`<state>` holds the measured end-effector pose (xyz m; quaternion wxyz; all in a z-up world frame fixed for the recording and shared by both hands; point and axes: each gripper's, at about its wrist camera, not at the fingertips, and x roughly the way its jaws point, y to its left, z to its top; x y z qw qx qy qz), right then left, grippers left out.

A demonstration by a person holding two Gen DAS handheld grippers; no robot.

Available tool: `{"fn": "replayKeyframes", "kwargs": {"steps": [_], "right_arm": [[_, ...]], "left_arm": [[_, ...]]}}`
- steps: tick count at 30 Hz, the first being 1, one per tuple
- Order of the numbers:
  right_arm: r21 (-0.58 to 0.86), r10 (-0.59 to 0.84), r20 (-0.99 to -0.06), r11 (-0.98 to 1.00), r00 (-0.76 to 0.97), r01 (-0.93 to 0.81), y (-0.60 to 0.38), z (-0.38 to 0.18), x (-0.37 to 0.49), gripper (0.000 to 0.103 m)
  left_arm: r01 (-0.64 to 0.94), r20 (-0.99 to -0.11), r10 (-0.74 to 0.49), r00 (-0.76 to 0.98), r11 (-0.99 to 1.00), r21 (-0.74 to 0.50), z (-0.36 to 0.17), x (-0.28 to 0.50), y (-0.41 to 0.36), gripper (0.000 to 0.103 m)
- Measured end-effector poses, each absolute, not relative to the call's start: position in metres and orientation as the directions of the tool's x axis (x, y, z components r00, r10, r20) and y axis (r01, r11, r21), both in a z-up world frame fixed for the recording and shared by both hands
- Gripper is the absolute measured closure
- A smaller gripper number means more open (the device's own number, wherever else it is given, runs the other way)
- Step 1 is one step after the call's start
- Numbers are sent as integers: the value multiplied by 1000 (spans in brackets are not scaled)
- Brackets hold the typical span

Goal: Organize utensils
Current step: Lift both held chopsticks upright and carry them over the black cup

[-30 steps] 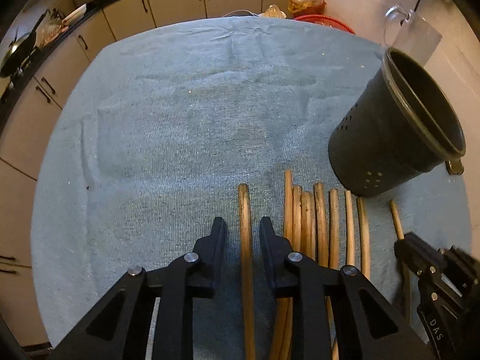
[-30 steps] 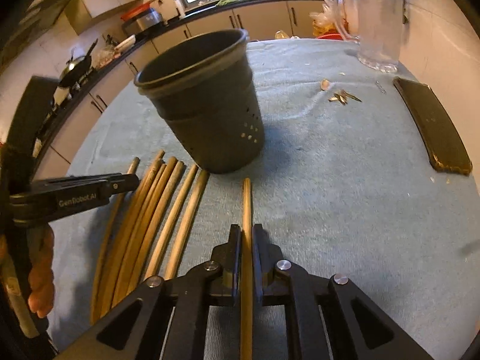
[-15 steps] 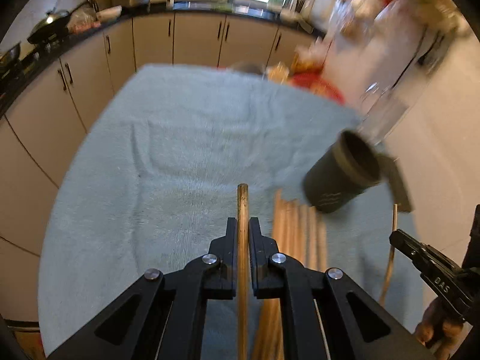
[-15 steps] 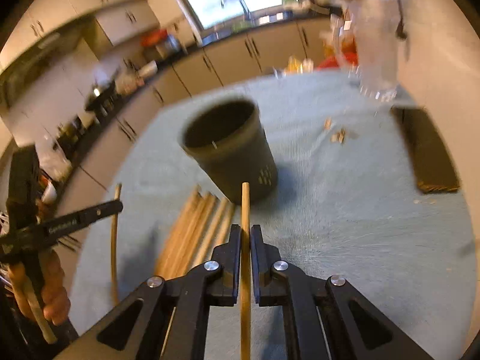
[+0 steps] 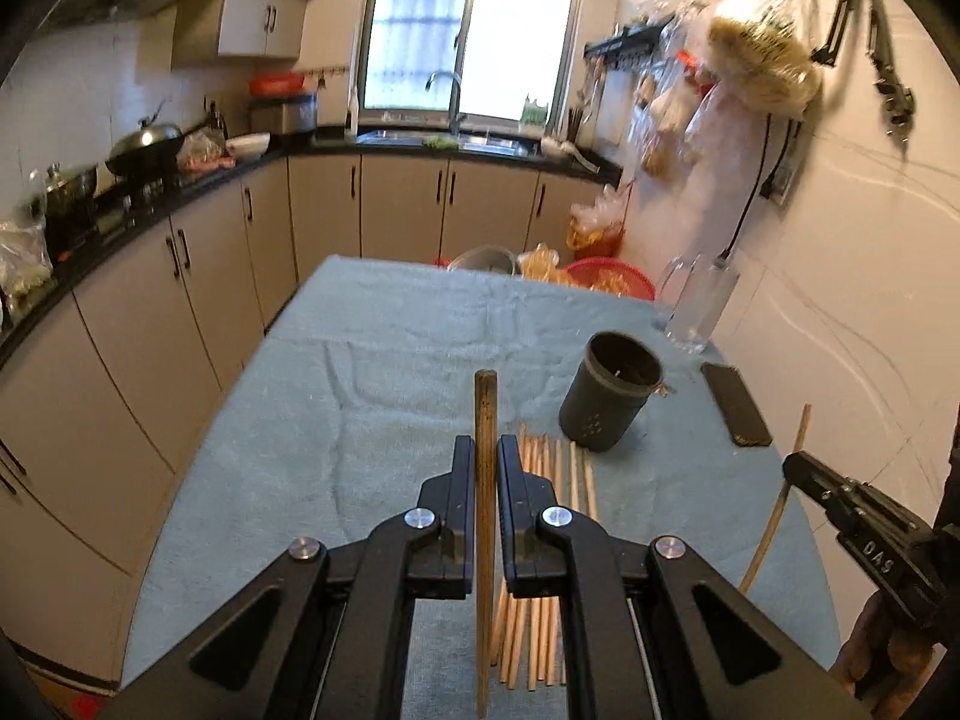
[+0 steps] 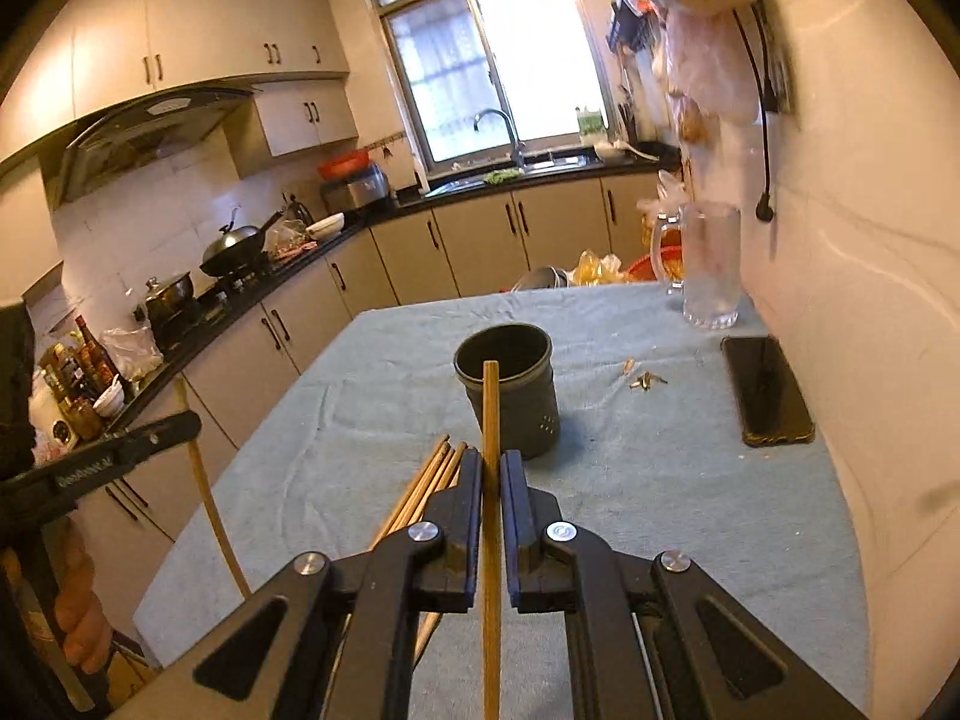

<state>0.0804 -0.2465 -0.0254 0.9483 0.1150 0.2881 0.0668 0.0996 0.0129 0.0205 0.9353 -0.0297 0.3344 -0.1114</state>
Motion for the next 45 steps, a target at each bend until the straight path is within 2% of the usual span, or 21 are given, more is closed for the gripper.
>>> {"fn": "replayKeyframes", "kwargs": {"steps": [4,15,22,33,36,42,45], "right_arm": [[257,182,-504,965,844,-55,-250,-17,72,96],[277,200,-446,958,872,-78,-263,3,82,96],[290,232,-403,950,885,-116,-271,27,97,96],[304,235,-326,943,916,-134,-288,73,151,96],[313,223,-294,941,930,-127,-293,83,167,96],[332,198,-275,938,941,-100,-301,84,208,96],[344,201,-295,935,934,-93,-303,70,227,96]], "left_arm": [[194,-618,-236,750,972,-136,26,99,10,96],[211,-538,-258,803,966,-148,56,119,-7,96],[220,-517,-286,807,958,-187,74,163,-18,96],[249,-424,-354,833,926,-283,109,237,-45,96],[251,-395,-349,850,927,-278,116,252,-59,96],[238,-374,-324,869,937,-258,100,272,-81,96],[240,-403,-330,854,936,-257,79,279,-90,96]]}}
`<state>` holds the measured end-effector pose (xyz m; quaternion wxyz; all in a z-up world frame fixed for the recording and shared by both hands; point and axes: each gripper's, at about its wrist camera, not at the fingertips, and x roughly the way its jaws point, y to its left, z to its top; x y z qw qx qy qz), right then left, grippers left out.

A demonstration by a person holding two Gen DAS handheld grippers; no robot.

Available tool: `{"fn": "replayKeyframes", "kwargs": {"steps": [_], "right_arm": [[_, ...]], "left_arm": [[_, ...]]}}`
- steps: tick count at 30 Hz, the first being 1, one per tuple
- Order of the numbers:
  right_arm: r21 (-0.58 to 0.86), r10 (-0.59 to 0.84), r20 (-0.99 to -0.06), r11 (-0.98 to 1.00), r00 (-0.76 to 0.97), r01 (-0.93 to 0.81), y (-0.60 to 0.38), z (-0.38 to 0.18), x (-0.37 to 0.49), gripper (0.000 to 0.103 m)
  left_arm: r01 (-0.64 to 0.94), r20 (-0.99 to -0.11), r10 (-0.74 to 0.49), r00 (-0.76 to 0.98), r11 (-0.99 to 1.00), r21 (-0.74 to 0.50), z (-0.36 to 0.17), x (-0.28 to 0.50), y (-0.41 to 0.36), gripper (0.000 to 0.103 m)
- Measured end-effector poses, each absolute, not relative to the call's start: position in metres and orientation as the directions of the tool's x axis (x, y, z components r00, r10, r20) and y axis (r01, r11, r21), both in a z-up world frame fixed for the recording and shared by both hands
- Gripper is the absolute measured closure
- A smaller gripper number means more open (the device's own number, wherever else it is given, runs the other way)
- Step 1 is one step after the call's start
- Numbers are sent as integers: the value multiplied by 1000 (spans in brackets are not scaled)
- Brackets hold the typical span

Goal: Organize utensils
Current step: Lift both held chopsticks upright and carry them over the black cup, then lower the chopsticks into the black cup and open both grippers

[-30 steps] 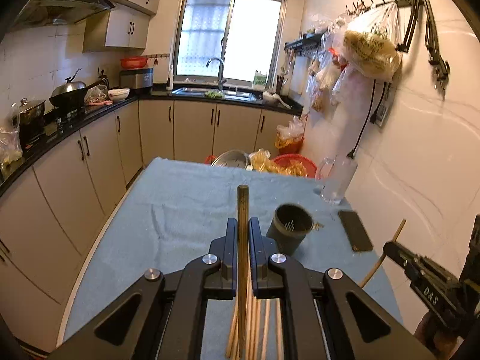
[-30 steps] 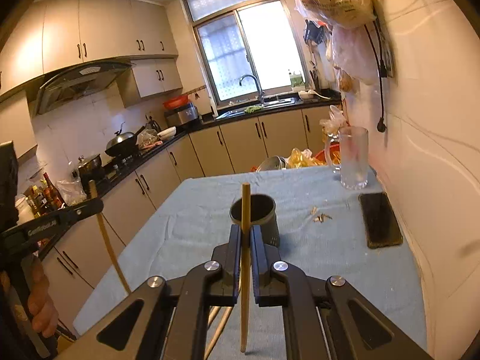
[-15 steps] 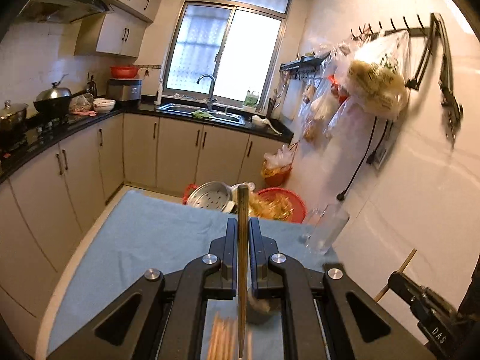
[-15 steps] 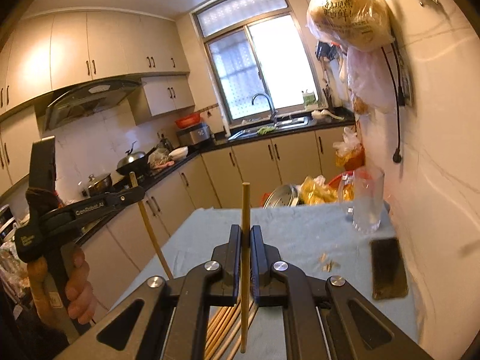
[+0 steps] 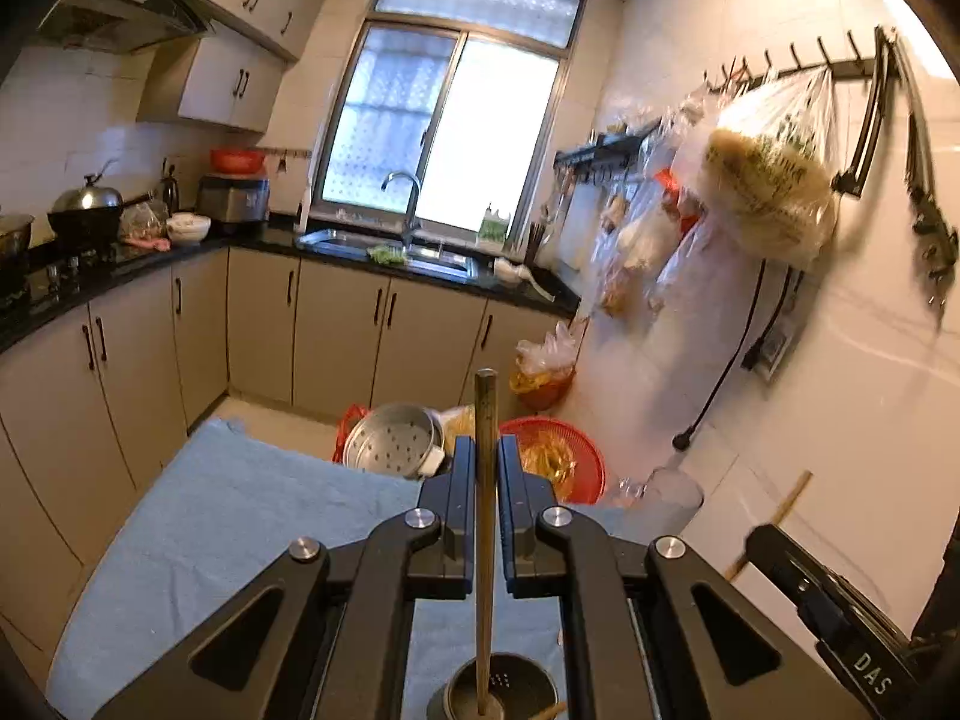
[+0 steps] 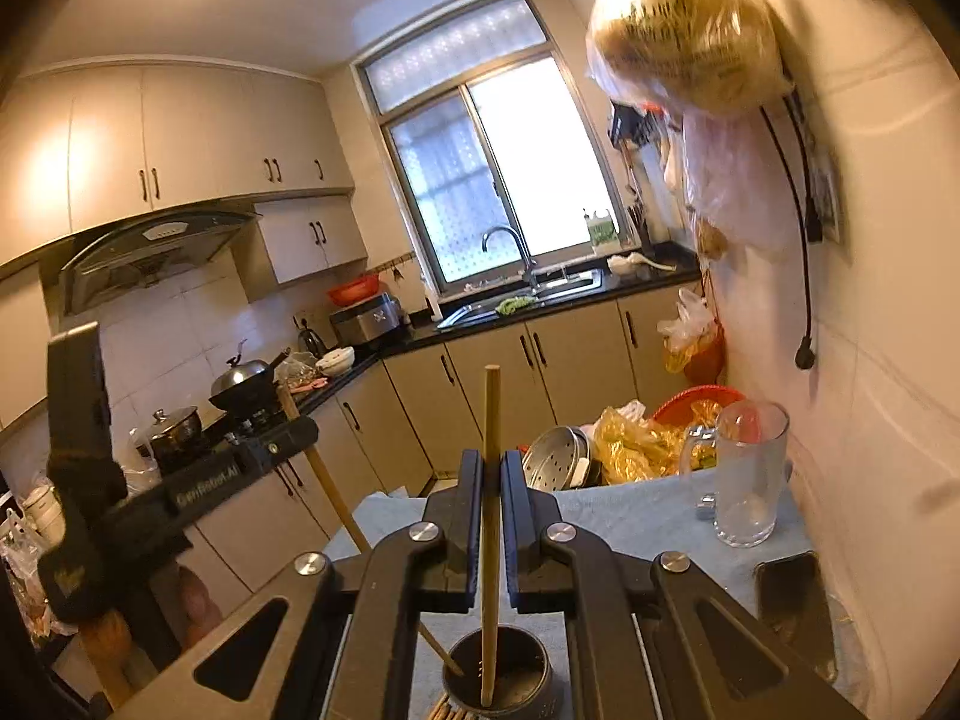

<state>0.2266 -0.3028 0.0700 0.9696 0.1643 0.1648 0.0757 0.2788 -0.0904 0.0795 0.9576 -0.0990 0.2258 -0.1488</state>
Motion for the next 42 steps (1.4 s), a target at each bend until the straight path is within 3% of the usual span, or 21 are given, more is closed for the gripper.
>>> {"fn": "replayKeyframes", "kwargs": {"steps": [11,22,25,27,29,31,34,36,42], "right_arm": [[406,224,-389,912,894,-52,-313,6,254,96],[411,222,-434,911,873,-27,-309,-14,256,93],[423,233,-427,905,873,-35,-310,-10,247,92],[427,232,-417,903,879,-36,-310,-5,235,82],[436,223,-422,900,879,-19,-311,2,220,81],[438,232,-414,898,880,-31,-308,8,201,80],[427,240,-426,903,872,-40,-300,8,170,66],[423,247,-441,905,862,-43,-291,1,149,41],[407,277,-549,913,789,-37,-264,-45,112,37]], "left_arm": [[260,-501,-333,799,942,-211,37,286,-109,96],[271,-587,-348,731,938,-218,19,286,-106,95],[284,-576,-358,735,934,-218,27,271,-97,87],[279,-579,-337,743,941,-190,36,260,-89,65],[280,-573,-326,752,945,-169,44,243,-78,59],[276,-576,-305,758,951,-140,51,223,-64,56],[259,-585,-270,764,960,-106,55,188,-38,55],[241,-593,-241,768,967,-80,51,166,-21,46],[145,-673,-152,724,987,-67,3,120,25,44]]}}
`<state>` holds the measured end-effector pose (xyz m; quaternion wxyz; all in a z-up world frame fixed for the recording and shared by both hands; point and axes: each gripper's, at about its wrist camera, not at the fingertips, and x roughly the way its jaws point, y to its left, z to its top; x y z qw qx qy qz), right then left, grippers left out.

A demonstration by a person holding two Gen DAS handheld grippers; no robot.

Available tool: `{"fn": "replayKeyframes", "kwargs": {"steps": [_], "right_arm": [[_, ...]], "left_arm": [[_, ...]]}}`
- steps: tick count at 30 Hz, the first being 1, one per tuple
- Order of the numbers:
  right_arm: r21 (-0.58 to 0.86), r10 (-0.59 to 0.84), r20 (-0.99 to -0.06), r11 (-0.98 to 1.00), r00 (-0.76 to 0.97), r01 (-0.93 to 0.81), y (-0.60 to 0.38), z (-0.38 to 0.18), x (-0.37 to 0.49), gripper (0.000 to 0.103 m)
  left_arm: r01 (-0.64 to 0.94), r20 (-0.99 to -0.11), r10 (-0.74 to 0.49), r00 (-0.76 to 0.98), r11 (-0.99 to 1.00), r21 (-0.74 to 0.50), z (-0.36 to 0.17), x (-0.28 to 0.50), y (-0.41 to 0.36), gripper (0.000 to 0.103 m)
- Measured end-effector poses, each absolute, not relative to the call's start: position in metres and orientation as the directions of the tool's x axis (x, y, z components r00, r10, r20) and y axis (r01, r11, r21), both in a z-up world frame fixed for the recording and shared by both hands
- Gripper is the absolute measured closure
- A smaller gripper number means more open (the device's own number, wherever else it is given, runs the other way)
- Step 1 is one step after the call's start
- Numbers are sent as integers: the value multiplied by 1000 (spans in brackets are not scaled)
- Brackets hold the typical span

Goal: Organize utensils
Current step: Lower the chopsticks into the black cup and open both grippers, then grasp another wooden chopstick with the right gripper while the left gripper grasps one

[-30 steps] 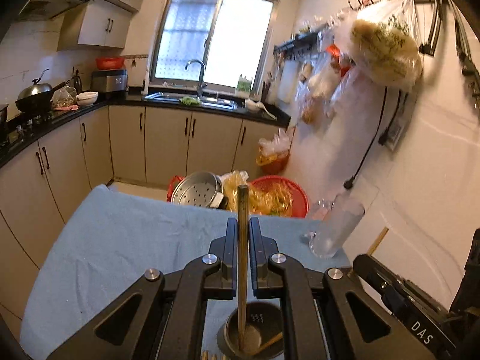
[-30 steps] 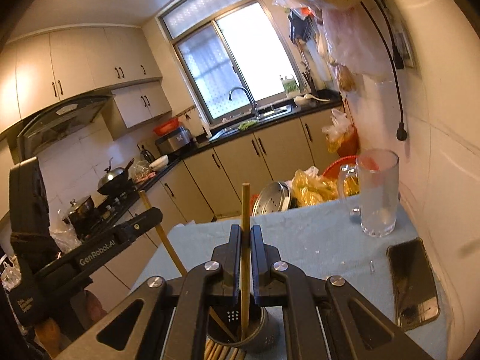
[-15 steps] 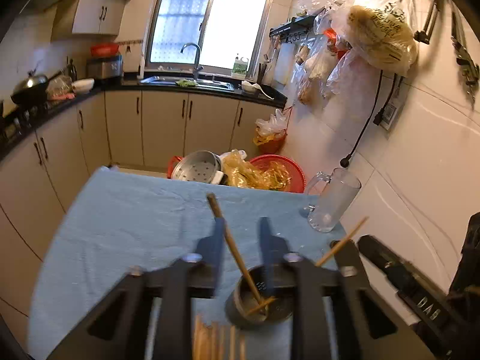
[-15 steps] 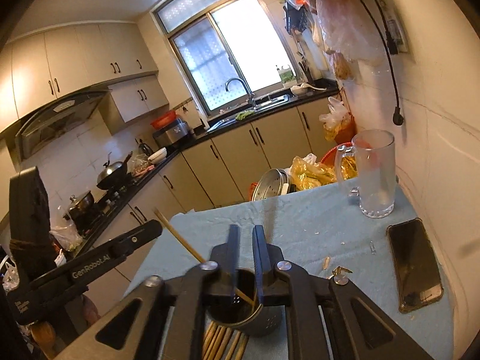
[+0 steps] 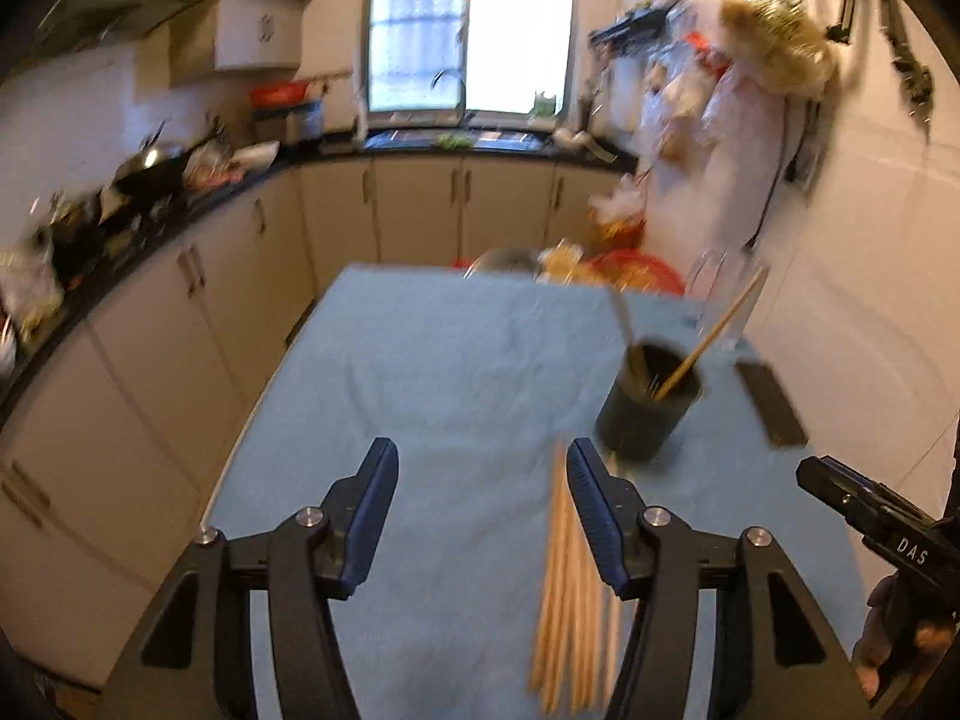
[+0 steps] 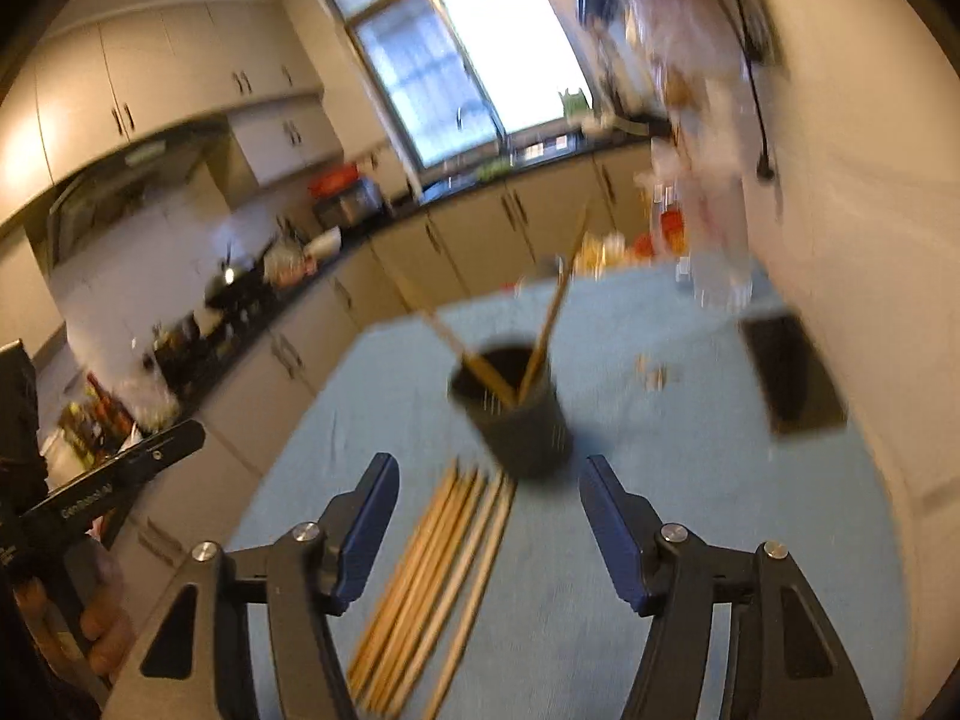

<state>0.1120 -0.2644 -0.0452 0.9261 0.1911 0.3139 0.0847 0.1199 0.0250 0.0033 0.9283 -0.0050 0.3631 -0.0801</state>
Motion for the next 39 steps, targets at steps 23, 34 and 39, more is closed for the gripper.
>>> {"fn": "replayKeyframes", "kwargs": {"steps": [23,34,39], "right_arm": [[389,307,-749,921,587,14,-218,-138,185,71],[307,243,-821,951,517,40,-200,-162,241,87],[173,139,-839,985,526,16,-188,-161,239,93]], "left_arm": [[167,-829,-312,464,950,-264,-114,191,14,45],[184,-848,-330,414,943,-277,-128,224,3,56],[209,-854,-343,392,937,-280,-127,238,-6,59]]}}
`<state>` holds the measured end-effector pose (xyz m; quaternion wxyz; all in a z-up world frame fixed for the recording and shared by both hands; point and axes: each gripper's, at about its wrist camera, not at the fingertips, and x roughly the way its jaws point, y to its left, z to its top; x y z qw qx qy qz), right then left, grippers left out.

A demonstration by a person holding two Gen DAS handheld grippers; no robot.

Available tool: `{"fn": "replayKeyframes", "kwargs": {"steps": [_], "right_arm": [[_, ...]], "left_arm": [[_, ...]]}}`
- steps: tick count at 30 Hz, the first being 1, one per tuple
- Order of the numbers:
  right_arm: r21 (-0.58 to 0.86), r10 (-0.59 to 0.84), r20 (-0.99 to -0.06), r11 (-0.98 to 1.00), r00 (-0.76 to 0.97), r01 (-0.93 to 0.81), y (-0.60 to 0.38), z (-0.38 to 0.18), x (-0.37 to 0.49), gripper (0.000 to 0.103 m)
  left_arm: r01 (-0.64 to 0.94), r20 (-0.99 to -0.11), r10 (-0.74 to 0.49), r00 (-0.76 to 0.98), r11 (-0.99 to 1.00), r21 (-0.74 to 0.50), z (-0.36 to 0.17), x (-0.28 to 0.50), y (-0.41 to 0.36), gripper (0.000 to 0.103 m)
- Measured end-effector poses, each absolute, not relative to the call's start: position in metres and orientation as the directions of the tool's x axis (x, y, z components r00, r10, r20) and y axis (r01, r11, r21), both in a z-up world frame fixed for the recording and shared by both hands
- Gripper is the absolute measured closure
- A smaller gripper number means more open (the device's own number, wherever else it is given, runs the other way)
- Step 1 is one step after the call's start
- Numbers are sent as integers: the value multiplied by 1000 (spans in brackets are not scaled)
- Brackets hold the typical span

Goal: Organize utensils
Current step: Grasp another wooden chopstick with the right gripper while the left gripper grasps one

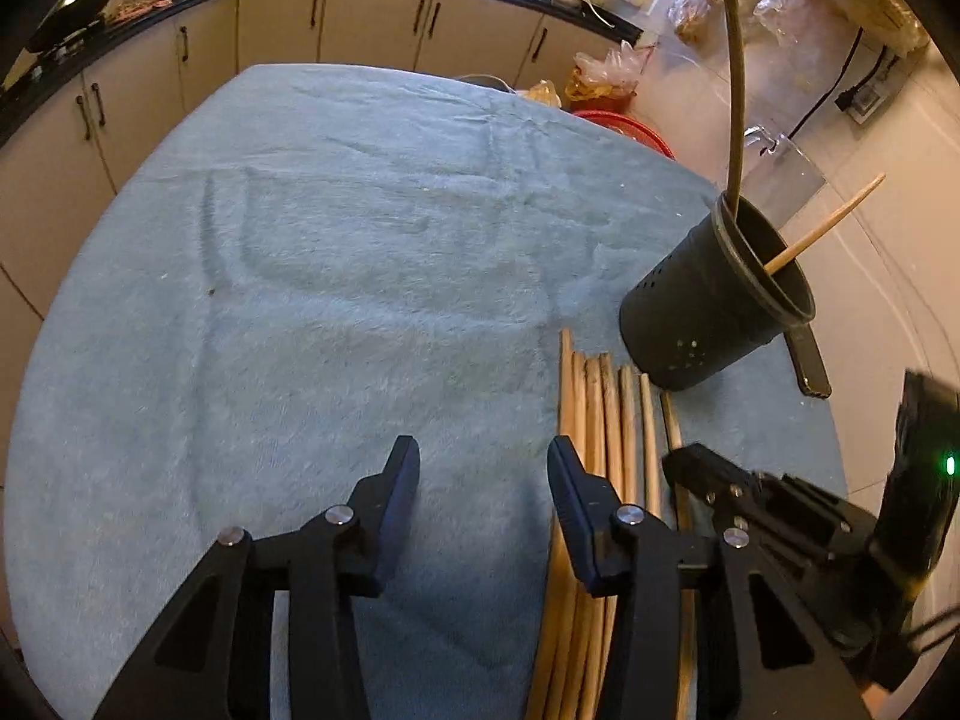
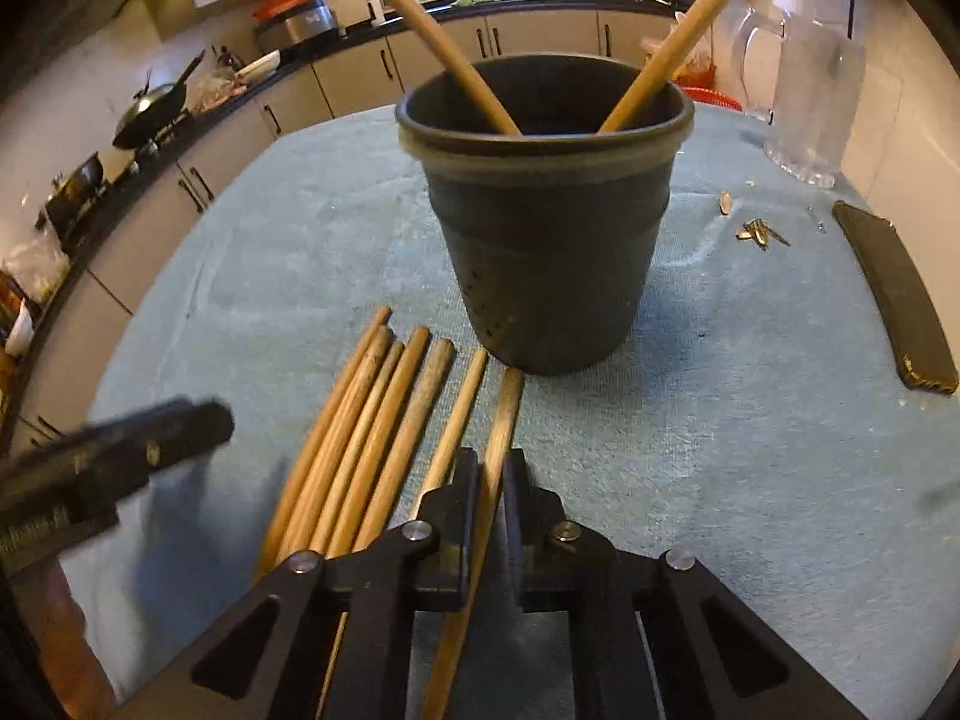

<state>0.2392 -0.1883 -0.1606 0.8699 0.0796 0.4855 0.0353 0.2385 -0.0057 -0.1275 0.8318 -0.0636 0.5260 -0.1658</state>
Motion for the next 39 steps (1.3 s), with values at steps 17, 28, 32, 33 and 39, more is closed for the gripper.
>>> {"fn": "replayKeyframes", "kwargs": {"steps": [17,28,32,33,39], "right_arm": [[156,100,-815,986,571,50,-236,-167,203,94],[193,143,-818,981,556,31,-242,-167,208,91],[200,163,-826,980,539,9,-243,-166,209,91],[205,169,-828,979,535,9,-244,-166,209,91],[178,144,-843,984,518,17,-237,-165,223,90]], "left_arm": [[282,-918,-265,295,942,-181,-143,261,-62,85],[264,-942,-197,271,957,-124,-146,272,-69,96],[237,-946,-175,272,965,-110,-147,246,-55,96],[234,-947,-172,272,966,-109,-147,243,-50,96],[218,-941,-191,278,967,-132,-148,254,-48,96]]}}
